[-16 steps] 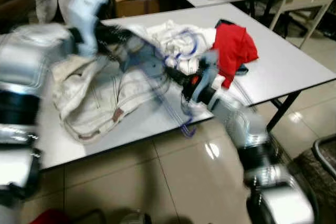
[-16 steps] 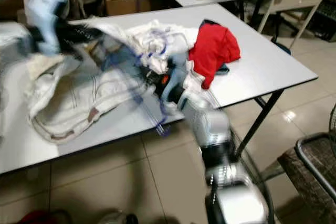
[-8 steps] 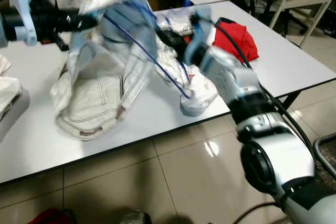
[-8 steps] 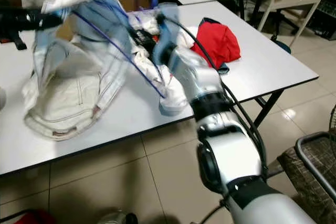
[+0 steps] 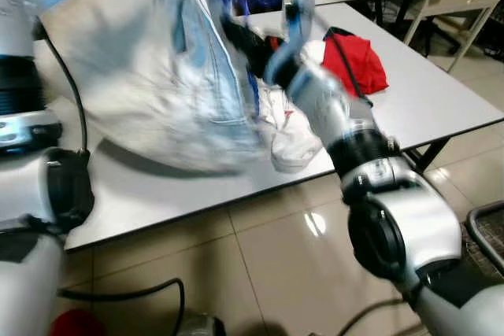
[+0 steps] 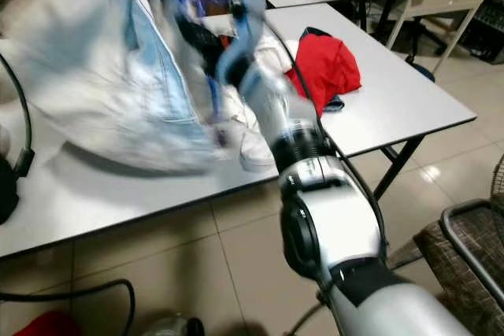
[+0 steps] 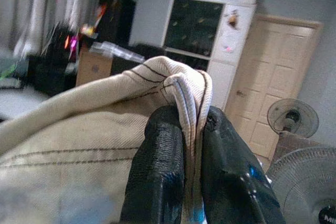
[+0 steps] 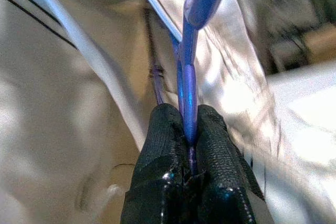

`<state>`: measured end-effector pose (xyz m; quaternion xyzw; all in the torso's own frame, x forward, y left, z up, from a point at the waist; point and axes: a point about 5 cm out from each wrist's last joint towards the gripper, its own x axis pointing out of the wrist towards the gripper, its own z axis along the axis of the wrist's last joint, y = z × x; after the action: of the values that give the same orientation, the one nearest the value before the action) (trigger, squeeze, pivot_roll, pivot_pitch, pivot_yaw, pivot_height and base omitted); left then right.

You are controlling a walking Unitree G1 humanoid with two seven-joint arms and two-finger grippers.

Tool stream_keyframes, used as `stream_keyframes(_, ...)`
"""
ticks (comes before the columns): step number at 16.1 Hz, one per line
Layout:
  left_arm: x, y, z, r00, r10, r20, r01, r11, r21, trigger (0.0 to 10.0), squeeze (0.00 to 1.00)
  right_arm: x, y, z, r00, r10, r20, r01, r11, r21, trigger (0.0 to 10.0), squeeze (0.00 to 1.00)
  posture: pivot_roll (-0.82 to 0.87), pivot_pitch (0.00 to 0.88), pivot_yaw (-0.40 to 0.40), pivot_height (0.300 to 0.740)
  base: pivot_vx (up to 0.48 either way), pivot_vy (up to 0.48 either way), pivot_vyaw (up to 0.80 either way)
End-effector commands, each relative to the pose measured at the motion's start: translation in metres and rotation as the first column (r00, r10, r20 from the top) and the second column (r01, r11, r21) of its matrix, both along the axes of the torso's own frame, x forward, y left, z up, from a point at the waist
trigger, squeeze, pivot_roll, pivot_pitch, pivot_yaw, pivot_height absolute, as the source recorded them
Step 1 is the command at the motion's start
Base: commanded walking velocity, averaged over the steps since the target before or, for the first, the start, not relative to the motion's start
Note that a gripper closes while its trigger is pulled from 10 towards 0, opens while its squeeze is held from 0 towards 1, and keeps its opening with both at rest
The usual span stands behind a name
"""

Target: Hang hanger

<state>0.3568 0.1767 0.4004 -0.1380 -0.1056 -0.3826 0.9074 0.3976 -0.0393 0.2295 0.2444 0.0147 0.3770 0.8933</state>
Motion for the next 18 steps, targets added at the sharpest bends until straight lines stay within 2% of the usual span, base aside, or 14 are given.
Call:
stream_keyframes(1,-0.002,-0.006,0.011,0.998,0.024,0.063,-0.025,1.000,0.015,0.0,0.00,0.000,-0.017,-0.030,0.991,-0.078,-0.105,0.075,0.997,-0.032,10.0,0.00,-0.06,0.000,0.073,0.740,0.000,0.000,0.00)
stream_keyframes(3,0.003,-0.014,-0.009,0.999,0.036,-0.005,-0.035,0.994,0.102,0.0,0.00,-0.004,-0.022,-0.050,0.983,-0.080,-0.166,0.079,0.997,-0.012,10.0,0.00,-0.07,0.000,0.087,0.740,0.000,0.000,0.00)
stream_keyframes(4,0.004,-0.017,-0.030,0.998,0.030,-0.057,-0.019,0.982,0.186,0.0,0.00,-0.010,-0.023,-0.066,0.974,-0.072,-0.213,0.075,0.997,0.004,10.0,0.00,-0.07,0.000,0.089,0.740,0.000,0.000,0.00)
stream_keyframes(5,0.005,-0.016,-0.047,0.993,0.048,-0.108,-0.025,0.978,0.209,0.0,0.00,-0.016,-0.023,-0.079,0.968,-0.070,-0.242,0.072,0.997,-0.002,10.0,0.00,-0.07,0.000,0.091,0.740,0.000,0.000,0.00)
stream_keyframes(6,0.009,-0.009,-0.063,0.983,0.131,-0.125,-0.099,0.966,0.238,0.0,0.00,-0.022,-0.024,-0.092,0.963,-0.097,-0.253,0.093,0.995,-0.025,10.0,0.00,-0.07,0.000,0.090,0.740,0.000,0.000,0.00)
stream_keyframes(7,0.011,-0.007,-0.068,0.978,0.161,-0.131,-0.126,0.963,0.239,0.0,0.00,-0.024,-0.024,-0.097,0.960,-0.108,-0.258,0.105,0.994,-0.026,10.0,0.00,-0.07,0.000,0.091,0.740,0.000,0.000,0.00)
stream_keyframes(10,0.013,-0.006,-0.066,0.975,0.183,-0.127,-0.159,0.971,0.176,0.0,0.00,-0.029,-0.025,-0.105,0.950,-0.171,-0.260,0.168,0.985,-0.032,10.0,0.00,-0.08,0.000,0.087,0.740,0.000,0.000,0.00)
stream_keyframes(12,0.013,-0.010,-0.046,0.982,0.160,-0.104,-0.153,0.986,0.073,0.0,0.00,-0.033,-0.031,-0.125,0.881,-0.316,-0.351,0.296,0.949,-0.111,10.0,0.00,-0.08,0.000,0.092,0.740,0.000,0.000,0.00)
stream_keyframes(13,0.013,-0.010,-0.046,0.982,0.160,-0.104,-0.153,0.986,0.073,0.0,0.00,-0.033,-0.031,-0.125,0.881,-0.316,-0.351,0.296,0.949,-0.111,10.0,0.00,-0.08,0.000,0.092,0.740,0.000,0.000,0.00)
stream_keyframes(14,0.014,-0.006,-0.029,0.982,0.156,-0.104,-0.154,0.988,0.024,0.0,0.00,-0.032,-0.039,-0.126,0.858,-0.383,-0.342,0.369,0.923,-0.108,10.0,0.00,-0.08,0.000,0.104,0.740,0.000,0.000,0.00)
stream_keyframes(15,0.012,-0.005,-0.028,0.984,0.149,-0.102,-0.144,0.988,0.060,0.0,0.00,-0.031,-0.037,-0.115,0.884,-0.353,-0.306,0.365,0.931,-0.020,10.0,0.00,-0.08,0.000,0.104,0.740,0.000,0.000,0.00)
stream_keyframes(16,0.010,-0.005,-0.033,0.984,0.144,-0.107,-0.131,0.984,0.118,0.0,0.00,-0.030,-0.033,-0.096,0.926,-0.293,-0.237,0.325,0.939,0.113,10.0,0.00,-0.08,0.000,0.107,0.740,0.000,0.000,0.00)
stream_keyframes(17,0.011,-0.006,-0.047,0.977,0.152,-0.148,-0.132,0.982,0.136,0.0,0.00,-0.031,-0.026,-0.074,0.961,-0.225,-0.161,0.261,0.931,0.254,10.0,0.00,-0.08,0.000,0.104,0.740,0.000,0.000,0.00)
stream_keyframes(18,0.013,-0.007,-0.058,0.971,0.170,-0.170,-0.143,0.976,0.164,0.0,0.00,-0.032,-0.022,-0.065,0.974,-0.184,-0.133,0.218,0.922,0.321,10.0,0.00,-0.07,0.000,0.100,0.740,0.000,0.000,0.00)
